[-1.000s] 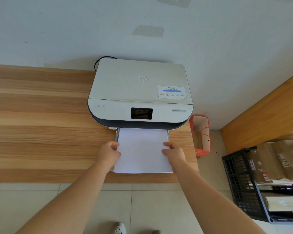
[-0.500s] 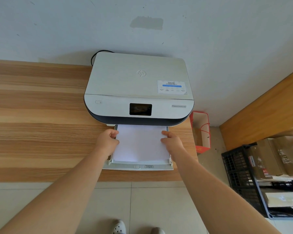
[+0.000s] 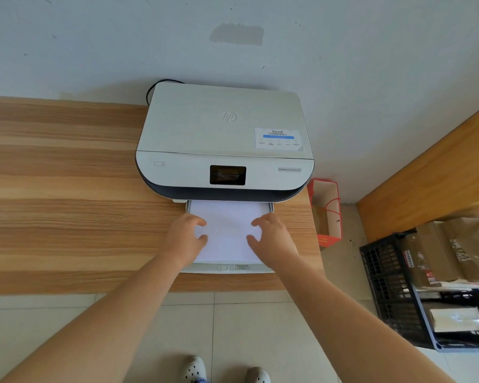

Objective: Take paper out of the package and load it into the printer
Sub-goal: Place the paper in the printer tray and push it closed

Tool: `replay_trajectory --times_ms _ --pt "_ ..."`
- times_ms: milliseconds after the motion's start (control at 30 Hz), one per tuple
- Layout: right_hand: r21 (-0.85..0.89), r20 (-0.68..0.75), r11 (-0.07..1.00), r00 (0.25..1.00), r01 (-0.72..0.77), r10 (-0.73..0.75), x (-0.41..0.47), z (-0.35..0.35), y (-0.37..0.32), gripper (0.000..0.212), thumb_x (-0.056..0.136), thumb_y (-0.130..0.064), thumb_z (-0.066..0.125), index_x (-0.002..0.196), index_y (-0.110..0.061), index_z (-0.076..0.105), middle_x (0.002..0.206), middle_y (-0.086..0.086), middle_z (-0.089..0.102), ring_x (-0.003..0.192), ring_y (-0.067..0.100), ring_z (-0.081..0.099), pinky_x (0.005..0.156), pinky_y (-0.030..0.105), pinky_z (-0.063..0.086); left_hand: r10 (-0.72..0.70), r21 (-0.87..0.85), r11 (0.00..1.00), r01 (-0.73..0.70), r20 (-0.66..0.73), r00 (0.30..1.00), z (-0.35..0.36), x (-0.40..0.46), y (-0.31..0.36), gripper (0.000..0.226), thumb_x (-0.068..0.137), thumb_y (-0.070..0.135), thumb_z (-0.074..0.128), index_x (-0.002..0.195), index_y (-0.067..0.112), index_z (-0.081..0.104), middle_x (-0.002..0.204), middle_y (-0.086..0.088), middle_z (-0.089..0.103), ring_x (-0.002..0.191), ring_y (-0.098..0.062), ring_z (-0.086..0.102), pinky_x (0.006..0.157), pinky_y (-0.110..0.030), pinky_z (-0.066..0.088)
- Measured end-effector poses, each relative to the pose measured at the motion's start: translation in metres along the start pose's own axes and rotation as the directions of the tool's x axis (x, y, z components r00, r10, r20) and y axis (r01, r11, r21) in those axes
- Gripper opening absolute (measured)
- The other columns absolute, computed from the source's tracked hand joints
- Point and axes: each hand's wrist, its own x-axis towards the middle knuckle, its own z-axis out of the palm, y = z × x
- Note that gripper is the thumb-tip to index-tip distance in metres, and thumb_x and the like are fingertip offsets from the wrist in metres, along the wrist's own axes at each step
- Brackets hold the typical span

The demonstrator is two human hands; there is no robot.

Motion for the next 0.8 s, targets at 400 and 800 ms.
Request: replay_trajectory --times_ms 400,800 --pt "-0.446 0.275 0.786 0.902 0.427 -0.334 0.005 0.021 0.02 0.085 0.086 -0.058 0.055 0.153 -0.032 0.011 0.164 0.001 -0.007 0.149 0.026 -0.015 0.119 0.052 -0.008 0.146 0.448 0.832 -0.326 0.389 0.909 0.014 -0.012 -0.005 0.063 0.092 0.028 0.056 0.148 0.031 0.027 0.161 0.002 0.003 0.147 -0.019 -0.002 0.118 -0.037 0.008" --pt "-0.452 0.291 0.784 0.901 0.425 -0.321 -0.008 0.026 0.026 0.091 0.086 -0.062 0.054 0.153 -0.035 0.0 0.163 0.002 -0.013 0.148 0.029 -0.019 0.117 0.054 -0.011 0.124 0.498 0.794 -0.35 0.43 0.894 0.014 -0.024 -0.009 0.077 0.089 0.035 0.061 0.15 0.034 0.014 0.161 0.002 -0.01 0.146 -0.019 -0.015 0.118 -0.04 0.002"
